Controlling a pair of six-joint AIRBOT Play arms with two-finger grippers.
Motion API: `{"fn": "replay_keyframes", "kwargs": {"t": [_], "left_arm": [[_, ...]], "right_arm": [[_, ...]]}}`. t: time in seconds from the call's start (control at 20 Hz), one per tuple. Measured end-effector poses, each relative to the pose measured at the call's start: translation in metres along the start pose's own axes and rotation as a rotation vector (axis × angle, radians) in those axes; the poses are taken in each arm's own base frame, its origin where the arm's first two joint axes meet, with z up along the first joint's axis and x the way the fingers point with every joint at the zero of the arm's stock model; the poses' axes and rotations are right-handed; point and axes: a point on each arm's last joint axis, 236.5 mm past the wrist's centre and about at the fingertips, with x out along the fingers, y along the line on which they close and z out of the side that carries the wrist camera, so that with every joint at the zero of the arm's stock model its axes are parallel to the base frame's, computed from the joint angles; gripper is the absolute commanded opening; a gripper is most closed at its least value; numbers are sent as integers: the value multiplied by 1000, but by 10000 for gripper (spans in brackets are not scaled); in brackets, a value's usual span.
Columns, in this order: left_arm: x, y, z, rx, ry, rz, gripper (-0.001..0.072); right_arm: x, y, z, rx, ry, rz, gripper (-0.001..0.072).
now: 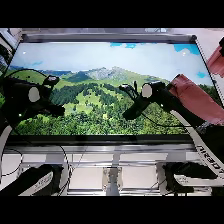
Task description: Fold the clothes and pants, and hang the long-sleeved shirts on hangers.
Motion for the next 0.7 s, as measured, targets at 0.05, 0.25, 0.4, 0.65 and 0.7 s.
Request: {"fn": "replay_keyframes", "kwargs": {"t": [0.05,0.25,0.4,0.65,0.7], "left_arm": [[0,0,0,0,0,0,363],[0,0,0,0,0,0,363],[0,0,0,0,0,0,363],[0,0,0,0,0,0,363],[0,0,0,0,0,0,363]], "right_arm": [[0,1,0,0,-2,-1,18],[1,2,1,-1,-4,-1,17],[1,2,2,-2,-8,-2,18],[1,1,16,1,-66,-6,18],[1,2,19,3,-78,-2,18]]}}
